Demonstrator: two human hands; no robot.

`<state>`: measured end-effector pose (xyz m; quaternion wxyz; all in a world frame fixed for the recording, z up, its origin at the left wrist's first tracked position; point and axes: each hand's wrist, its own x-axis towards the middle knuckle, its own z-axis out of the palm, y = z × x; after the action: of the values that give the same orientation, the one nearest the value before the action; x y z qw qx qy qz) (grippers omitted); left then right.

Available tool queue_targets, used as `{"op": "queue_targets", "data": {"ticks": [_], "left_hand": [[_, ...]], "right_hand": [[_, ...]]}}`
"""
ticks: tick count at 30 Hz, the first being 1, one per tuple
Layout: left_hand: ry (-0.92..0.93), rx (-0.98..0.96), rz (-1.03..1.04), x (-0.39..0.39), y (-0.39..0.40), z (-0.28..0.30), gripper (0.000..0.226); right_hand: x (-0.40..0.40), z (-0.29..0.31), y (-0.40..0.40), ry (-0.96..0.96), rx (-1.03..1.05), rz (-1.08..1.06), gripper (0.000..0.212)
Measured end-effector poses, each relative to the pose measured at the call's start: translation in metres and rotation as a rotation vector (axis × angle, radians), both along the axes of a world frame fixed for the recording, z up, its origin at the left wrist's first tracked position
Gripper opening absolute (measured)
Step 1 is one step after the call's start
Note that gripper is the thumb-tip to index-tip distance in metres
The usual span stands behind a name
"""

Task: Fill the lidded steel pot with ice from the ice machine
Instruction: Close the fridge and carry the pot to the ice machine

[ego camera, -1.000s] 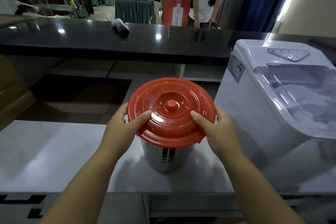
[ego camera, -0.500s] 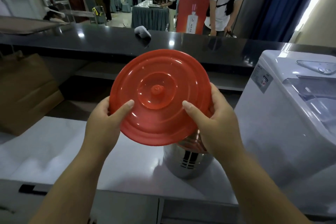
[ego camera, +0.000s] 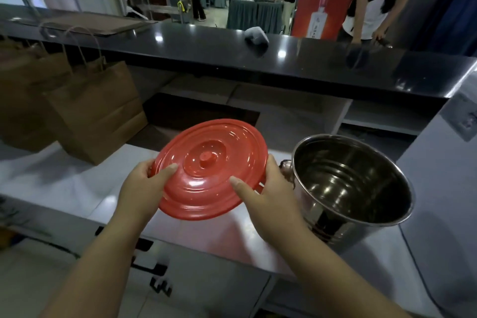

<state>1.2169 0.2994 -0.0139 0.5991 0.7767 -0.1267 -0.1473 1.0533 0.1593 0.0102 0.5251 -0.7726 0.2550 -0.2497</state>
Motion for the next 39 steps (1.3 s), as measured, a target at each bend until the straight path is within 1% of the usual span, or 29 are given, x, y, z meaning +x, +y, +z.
{"op": "queue_targets", "data": {"ticks": [2,5,9,12,14,17,18,22,25,29,32,36,39], "left_hand": [[0.002,0.052,-0.008,0.005,0.004,-0.009,0.029],[-0.002,0.14,0.013,0.009,0.005,-0.021,0.044],[-0.005,0.225,0.002,0.014,0.002,-0.04,0.048],[-0.036,0.304,-0.011,0.018,0.0,-0.053,0.053],[-0.05,0.374,-0.018,0.023,-0.002,-0.063,0.062],[-0.045,0.463,-0.025,0.028,-0.003,-0.076,0.081],[-0.053,0.492,-0.022,0.029,-0.004,-0.08,0.084],[-0.073,0.59,-0.029,0.031,-0.008,-0.085,0.064],[-0.099,0.639,-0.037,0.032,-0.009,-0.087,0.063],[-0.116,0.669,-0.029,0.031,-0.009,-0.088,0.059],[-0.146,0.677,-0.039,0.031,-0.009,-0.092,0.059],[-0.135,0.659,-0.037,0.029,-0.008,-0.089,0.058],[-0.11,0.616,-0.016,0.025,-0.007,-0.083,0.06]], "right_hand": [[0.006,-0.013,0.001,0.061,0.028,0.001,0.044],[0.013,-0.032,0.0,0.181,0.031,-0.029,0.045],[0.025,-0.056,-0.005,0.337,0.026,-0.08,0.061],[0.033,-0.071,-0.009,0.443,-0.011,-0.119,0.063],[0.038,-0.079,-0.012,0.494,-0.056,-0.137,0.063],[0.045,-0.089,-0.013,0.574,-0.095,-0.145,0.065],[0.046,-0.092,-0.013,0.593,-0.1,-0.152,0.066],[0.053,-0.105,-0.013,0.665,-0.121,-0.165,0.077],[0.055,-0.11,-0.013,0.734,-0.132,-0.137,0.085],[0.057,-0.115,-0.013,0.788,-0.181,-0.107,0.087],[0.057,-0.118,-0.012,0.828,-0.244,-0.08,0.087],[0.055,-0.116,-0.012,0.802,-0.243,-0.085,0.083],[0.051,-0.108,-0.011,0.692,-0.261,-0.131,0.066]]}}
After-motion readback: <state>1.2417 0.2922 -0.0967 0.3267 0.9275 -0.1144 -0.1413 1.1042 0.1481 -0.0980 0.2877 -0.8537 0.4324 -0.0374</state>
